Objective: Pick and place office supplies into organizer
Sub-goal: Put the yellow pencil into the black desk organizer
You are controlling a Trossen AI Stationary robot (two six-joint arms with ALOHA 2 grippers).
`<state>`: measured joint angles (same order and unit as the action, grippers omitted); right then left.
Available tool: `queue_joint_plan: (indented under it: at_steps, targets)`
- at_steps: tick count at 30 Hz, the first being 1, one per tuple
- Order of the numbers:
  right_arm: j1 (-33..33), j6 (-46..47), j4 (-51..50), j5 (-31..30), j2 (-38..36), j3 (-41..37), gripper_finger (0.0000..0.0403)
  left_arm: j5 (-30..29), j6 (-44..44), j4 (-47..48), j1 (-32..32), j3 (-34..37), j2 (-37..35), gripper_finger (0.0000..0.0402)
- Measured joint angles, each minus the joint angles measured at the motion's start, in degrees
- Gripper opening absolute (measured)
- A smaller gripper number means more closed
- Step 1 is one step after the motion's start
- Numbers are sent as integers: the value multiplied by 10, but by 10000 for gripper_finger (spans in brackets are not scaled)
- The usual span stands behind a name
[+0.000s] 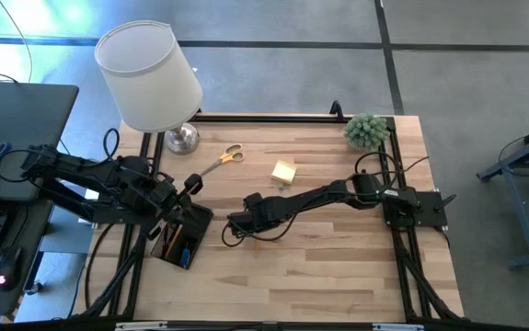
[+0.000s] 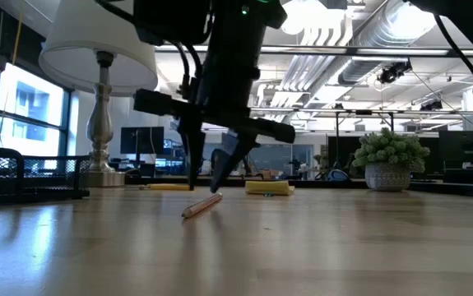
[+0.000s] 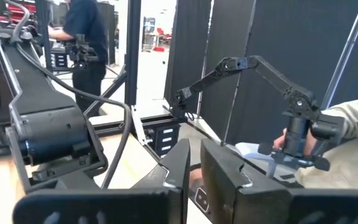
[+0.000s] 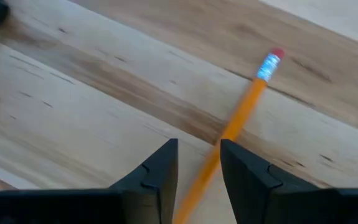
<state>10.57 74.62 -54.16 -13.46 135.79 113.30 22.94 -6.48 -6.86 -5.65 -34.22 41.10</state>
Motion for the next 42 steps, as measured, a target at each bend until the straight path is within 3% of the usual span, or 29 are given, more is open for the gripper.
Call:
queue_joint_plan:
  at_steps: [26, 30, 37, 42]
  targets:
    - [-4, -25, -30, 2, 14, -8, 113, 0, -9, 11, 0, 0, 0, 24]
    - [-4, -33, -33, 0, 14, -8, 92, 0, -9, 10, 0, 0, 0, 24]
    - [-4, -51, -34, 0, 14, -9, 14, 0, -9, 9, 0, 0, 0, 24]
    - [-5, -89, -37, -1, 15, -3, 20, 0, -9, 9, 0, 0, 0, 24]
